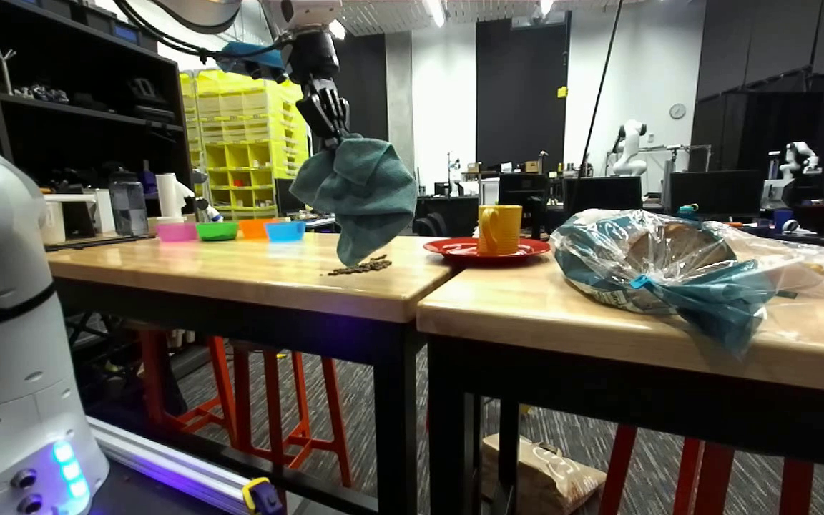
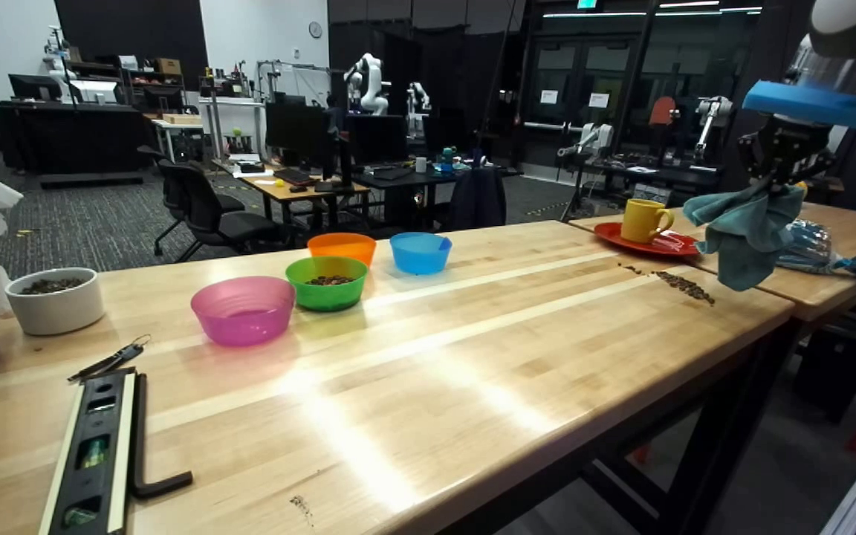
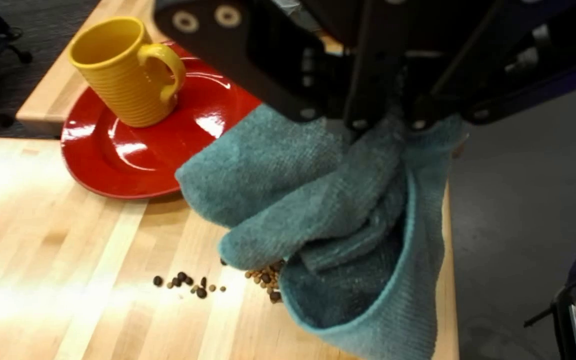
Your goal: Move the towel to the right then use it to wipe the counter.
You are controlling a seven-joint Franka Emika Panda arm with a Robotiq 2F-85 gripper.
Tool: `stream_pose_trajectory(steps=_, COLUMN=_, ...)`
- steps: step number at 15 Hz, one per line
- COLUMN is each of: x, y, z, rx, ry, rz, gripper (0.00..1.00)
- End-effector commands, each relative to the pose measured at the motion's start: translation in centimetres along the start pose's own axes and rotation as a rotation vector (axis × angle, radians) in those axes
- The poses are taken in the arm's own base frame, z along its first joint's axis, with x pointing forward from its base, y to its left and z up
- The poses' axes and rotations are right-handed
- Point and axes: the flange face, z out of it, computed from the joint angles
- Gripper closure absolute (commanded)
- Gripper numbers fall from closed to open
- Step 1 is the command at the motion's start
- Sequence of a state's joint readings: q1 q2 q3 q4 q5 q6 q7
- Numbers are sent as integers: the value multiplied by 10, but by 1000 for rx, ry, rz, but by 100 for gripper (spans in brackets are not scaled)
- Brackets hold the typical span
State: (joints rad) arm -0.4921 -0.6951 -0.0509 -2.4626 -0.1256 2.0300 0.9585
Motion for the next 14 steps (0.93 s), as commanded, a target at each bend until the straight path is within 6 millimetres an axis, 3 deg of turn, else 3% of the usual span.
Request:
stream_pose_trajectory(steps=1, x=1, y=1, z=18, rx=-44, ry=23, rz=72, gripper=98)
stream_pose_trajectory(steps=5, x=14, y=7, z=27, rx=-76, ry=57, rz=104, gripper=98)
stream_pose_trajectory(steps=11, x=32, y=-23, z=28, rx=-77, ry=74, rz=161, gripper=98)
stream_pose_trajectory(steps=14, x=38, y=-26, z=44, rx=-95, ry=72, rz=171, gripper=98)
